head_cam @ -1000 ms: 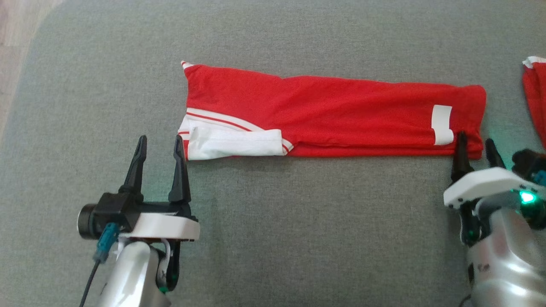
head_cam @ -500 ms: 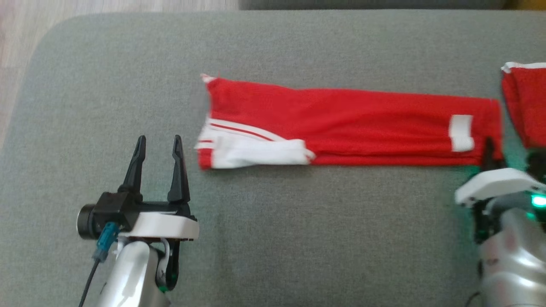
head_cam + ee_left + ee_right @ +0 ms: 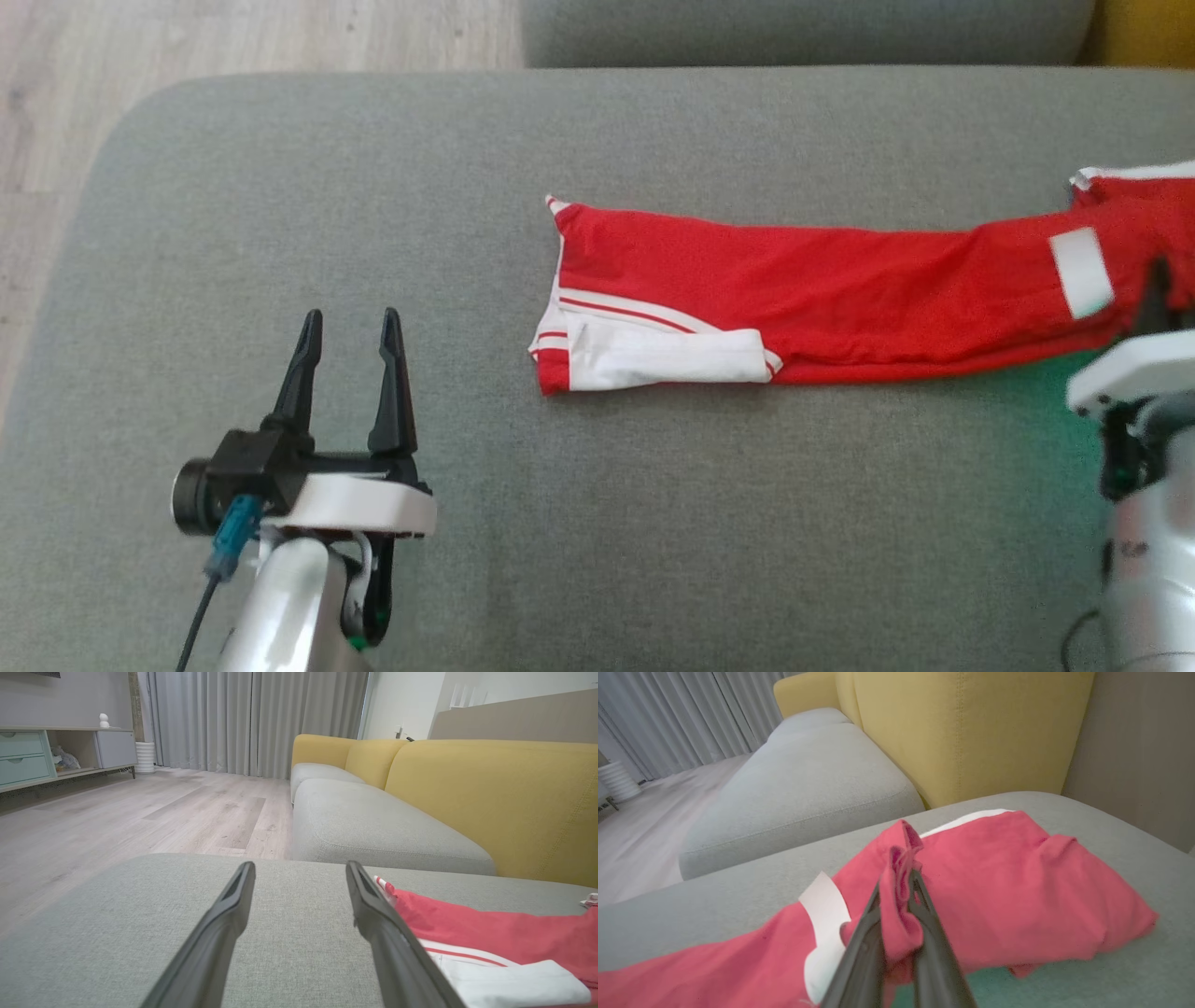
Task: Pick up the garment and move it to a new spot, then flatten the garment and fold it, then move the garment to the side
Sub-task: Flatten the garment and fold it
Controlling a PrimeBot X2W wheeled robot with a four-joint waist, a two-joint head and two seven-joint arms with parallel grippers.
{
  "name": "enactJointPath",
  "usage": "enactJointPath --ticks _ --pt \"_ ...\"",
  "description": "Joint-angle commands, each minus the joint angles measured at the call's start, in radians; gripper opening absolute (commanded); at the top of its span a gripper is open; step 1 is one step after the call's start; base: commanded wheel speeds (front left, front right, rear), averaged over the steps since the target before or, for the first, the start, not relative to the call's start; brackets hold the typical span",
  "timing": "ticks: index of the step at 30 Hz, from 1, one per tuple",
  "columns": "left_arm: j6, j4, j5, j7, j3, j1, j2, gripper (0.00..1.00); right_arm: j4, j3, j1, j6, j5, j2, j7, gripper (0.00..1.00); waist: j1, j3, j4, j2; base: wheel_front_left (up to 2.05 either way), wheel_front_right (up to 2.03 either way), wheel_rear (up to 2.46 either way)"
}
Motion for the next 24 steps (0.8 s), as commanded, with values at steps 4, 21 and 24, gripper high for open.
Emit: enactJointPath --ticks 4,21,24 --pt "0.002 -0.03 -0.005 -0.005 0.031 0.007 0.004 1.0 -0.092 0.091 -0.055 -0.001 0.056 0.038 0.017 0.0 0.0 -0.029 0.023 0.0 0.0 0.0 0.0" --pt "0.006 -0.028 -0.024 -0.005 -0.02 0.002 0.004 1.0 -0.196 0.715 -0.032 -0.001 0.459 0.08 0.071 0.0 0.0 -0.025 0.178 0.0 0.0 0.0 0.0" --pt "0.006 -0.026 -0.029 -0.005 -0.033 -0.004 0.004 1.0 -0.167 0.756 -0.038 -0.001 0.477 0.08 0.06 0.0 0.0 -0.016 0.196 0.0 0.0 0.0 0.0"
